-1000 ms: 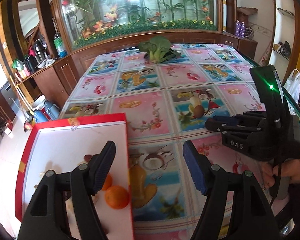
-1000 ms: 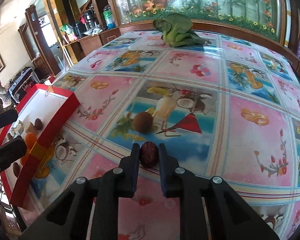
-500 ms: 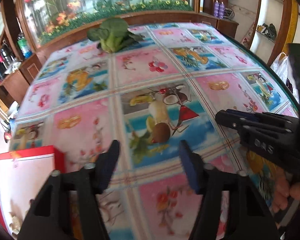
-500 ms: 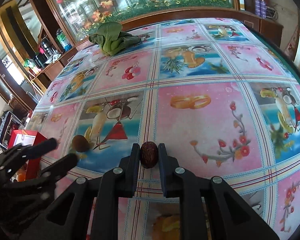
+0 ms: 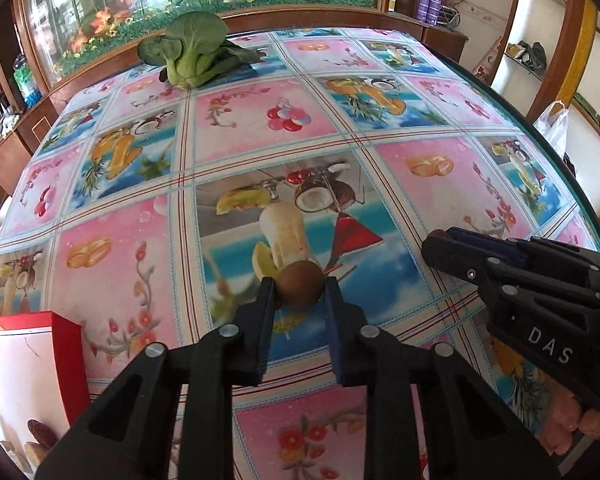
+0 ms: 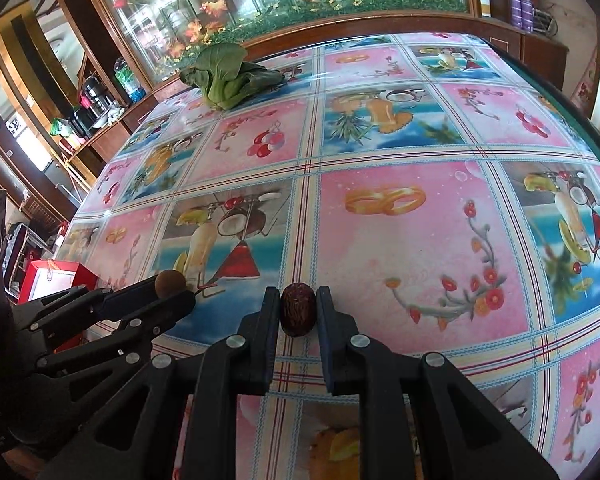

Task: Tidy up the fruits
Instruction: 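Grasp a dark red date with the right tool while the left tool grasps a brown round fruit, then carry the date and brown round fruit over the tray with both tools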

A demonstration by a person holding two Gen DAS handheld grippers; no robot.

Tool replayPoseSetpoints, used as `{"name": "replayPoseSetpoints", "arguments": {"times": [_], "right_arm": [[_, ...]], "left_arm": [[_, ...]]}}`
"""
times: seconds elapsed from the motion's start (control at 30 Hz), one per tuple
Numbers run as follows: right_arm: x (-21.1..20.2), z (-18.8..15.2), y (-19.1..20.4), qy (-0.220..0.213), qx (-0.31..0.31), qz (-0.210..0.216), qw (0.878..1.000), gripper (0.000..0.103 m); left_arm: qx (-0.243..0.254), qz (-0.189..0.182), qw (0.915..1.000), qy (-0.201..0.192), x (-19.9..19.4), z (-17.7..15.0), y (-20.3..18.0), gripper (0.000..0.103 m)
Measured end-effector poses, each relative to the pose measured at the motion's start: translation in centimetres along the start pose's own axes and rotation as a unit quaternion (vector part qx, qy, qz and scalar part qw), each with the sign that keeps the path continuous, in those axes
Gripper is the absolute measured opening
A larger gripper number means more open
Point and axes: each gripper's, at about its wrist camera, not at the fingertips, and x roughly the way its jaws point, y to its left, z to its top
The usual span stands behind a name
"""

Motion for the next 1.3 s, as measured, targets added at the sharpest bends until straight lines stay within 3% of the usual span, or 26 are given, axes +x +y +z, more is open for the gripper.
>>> {"name": "replayPoseSetpoints", "arguments": {"times": [0.13,0.37,0.63,0.8,0.93,1.1,1.3], "right_arm": [[0.1,0.0,0.3,0.004,0.0,0.025,1.0,0.016],[-1.4,-0.3,2.0,-0.047,-0.042,0.041,0.997,0.016],[-3.2,-1.5,5.1,-0.104,-0.104,0.077,0.986,0.016],[-3.8,-3.5,9.2,-0.096,-0.139,0.107,0.98,0.016],[-3.7,-5.5,13.3,-0.067,-0.153,0.164,0.972,0.016],[-3.4,-8.0,19.6,-0.03,-0.206,0.21,0.955,0.016],[-3.2,-10.4,23.6,-0.005,-0.247,0.227,0.942,0.016]], "left_arm": [[-0.011,0.003,0.9999,-0.008,-0.5,-0.1,0.2,0.026],[-0.024,0.008,0.9983,-0.053,-4.6,-2.0,0.5,0.026],[-0.042,0.041,0.9912,-0.119,-12.6,-7.5,2.8,0.026],[-0.079,0.082,0.9844,-0.134,-15.9,-11.6,6.3,0.026],[-0.119,0.127,0.9747,-0.141,-17.6,-14.8,9.9,0.026],[-0.159,0.157,0.9649,-0.138,-18.7,-17.2,13.7,0.026],[-0.182,0.175,0.9567,-0.144,-19.3,-19.3,15.8,0.026]]}}
